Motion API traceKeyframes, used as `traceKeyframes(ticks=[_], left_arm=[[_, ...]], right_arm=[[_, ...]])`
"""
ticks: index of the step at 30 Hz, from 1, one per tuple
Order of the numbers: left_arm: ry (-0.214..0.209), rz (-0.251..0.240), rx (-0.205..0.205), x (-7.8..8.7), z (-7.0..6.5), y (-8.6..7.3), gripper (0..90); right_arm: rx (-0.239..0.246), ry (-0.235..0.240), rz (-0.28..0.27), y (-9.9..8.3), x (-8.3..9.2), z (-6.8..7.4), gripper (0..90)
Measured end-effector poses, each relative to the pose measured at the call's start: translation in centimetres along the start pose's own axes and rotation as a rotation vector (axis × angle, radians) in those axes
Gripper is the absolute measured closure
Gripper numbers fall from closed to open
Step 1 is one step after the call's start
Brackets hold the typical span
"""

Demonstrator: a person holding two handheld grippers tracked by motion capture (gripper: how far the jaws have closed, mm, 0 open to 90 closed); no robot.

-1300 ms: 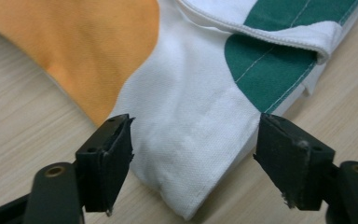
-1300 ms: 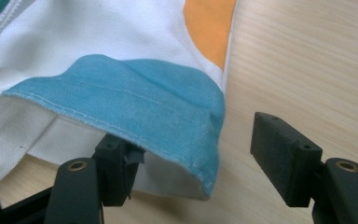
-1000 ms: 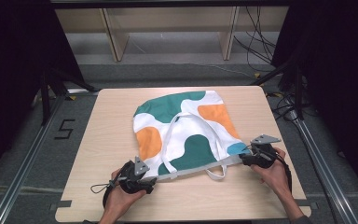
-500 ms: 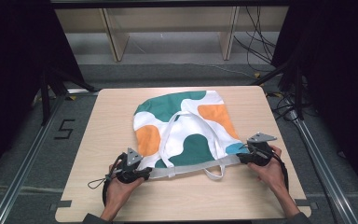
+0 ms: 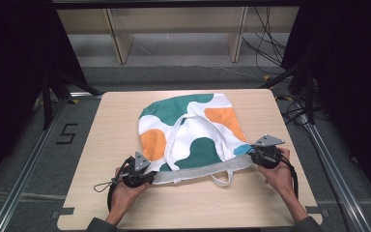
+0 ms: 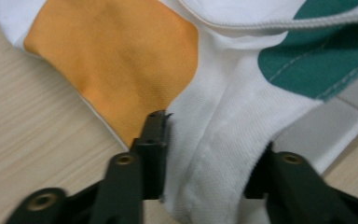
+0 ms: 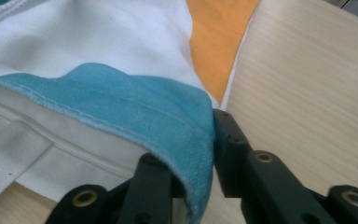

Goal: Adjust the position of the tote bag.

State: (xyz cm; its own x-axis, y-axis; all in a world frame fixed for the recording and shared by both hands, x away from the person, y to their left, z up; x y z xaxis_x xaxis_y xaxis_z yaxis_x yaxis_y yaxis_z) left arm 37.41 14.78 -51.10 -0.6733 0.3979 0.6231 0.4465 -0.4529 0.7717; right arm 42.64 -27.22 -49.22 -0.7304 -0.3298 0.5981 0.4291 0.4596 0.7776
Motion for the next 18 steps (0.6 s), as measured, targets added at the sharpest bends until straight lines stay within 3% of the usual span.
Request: traceKeyframes(ticks=[1, 2, 4, 8, 11, 18], left_arm=[[0.0, -0.019, 0.007, 0.1, 0.1, -0.1, 69.5], [-0.031, -0.015, 0.0, 0.5, 0.4, -0.2, 78.3], [-0.036, -0.019, -0.004, 0.6, 0.4, -0.2, 83.0], [-0.022, -0.028, -0.011, 1.2, 0.4, -0.4, 84.0], [-0.044, -0.033, -0.03, 1.7, 0.7, -0.5, 84.1], [-0.041, -0.029, -0.008, 2.1, 0.9, -0.5, 83.8]], right_arm=[[-0.016, 0.009, -0.005, 0.1, 0.2, 0.1, 82.0], [0.006, 0.025, -0.025, 0.3, 0.5, 0.0, 83.3], [-0.008, 0.036, -0.026, 0.3, 0.7, 0.2, 83.6], [0.001, 0.076, -0.031, 0.0, 1.6, 0.8, 83.7], [0.0, 0.1, -0.035, -0.2, 2.7, 1.3, 83.6], [-0.01, 0.12, -0.053, -0.4, 4.0, 2.3, 83.4]])
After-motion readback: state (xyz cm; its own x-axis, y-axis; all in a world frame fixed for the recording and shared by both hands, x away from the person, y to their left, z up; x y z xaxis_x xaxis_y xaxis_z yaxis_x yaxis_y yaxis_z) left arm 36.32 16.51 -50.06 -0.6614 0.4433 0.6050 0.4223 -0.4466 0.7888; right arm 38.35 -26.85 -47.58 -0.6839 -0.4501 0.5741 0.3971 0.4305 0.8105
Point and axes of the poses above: each handheld gripper's, and its own axes: x roughly backward along the jaws, y roughly out of its top, z roughly to its left, the point moved 2 cm from there along -x, roughly forward along the jaws, and after that the axes turned 4 degrees about -z, right-handed, at the moved point
